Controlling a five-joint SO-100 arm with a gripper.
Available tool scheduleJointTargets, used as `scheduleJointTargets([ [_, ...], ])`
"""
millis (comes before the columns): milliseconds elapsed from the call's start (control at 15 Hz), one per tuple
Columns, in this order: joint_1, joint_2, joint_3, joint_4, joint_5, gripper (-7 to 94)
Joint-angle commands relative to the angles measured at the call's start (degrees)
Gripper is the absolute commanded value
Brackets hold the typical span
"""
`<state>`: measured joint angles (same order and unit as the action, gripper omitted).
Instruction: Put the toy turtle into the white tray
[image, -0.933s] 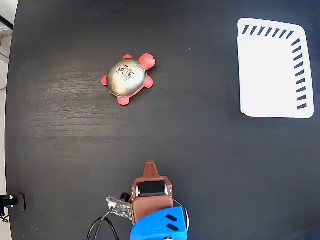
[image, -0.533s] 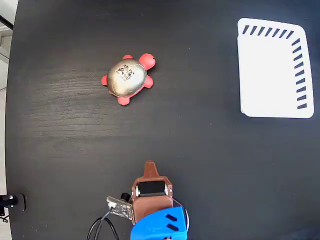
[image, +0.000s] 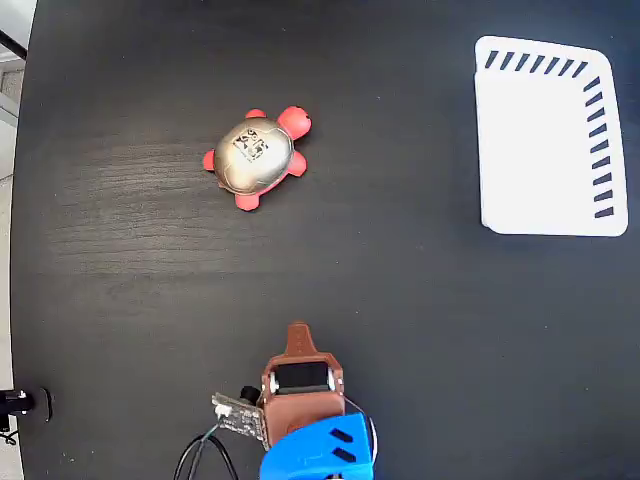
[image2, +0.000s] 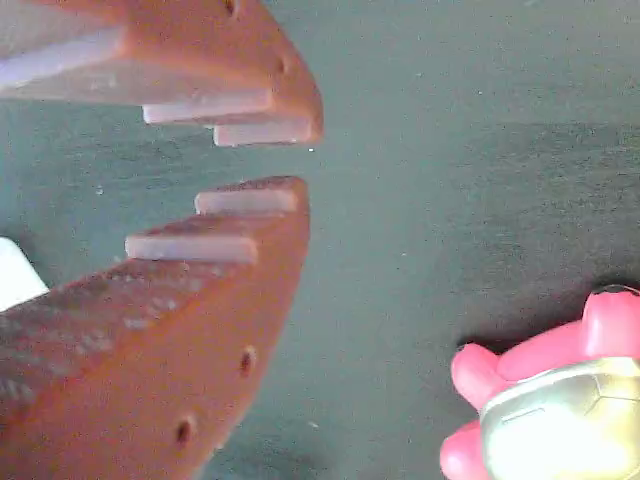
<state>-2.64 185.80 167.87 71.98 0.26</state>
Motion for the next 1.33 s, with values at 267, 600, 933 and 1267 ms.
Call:
scheduleJointTargets([
  [267,0.0,-16.88,-4.92,-10.63,-1.32,0],
  [600,1.85,-43.77,-23.38,-13.1,-13.27,0],
  [933,1.76,-63.81,-37.97,-19.16,-22.76,0],
  [1267,-0.97,-82.0,-63.11,-3.87,-21.62,0],
])
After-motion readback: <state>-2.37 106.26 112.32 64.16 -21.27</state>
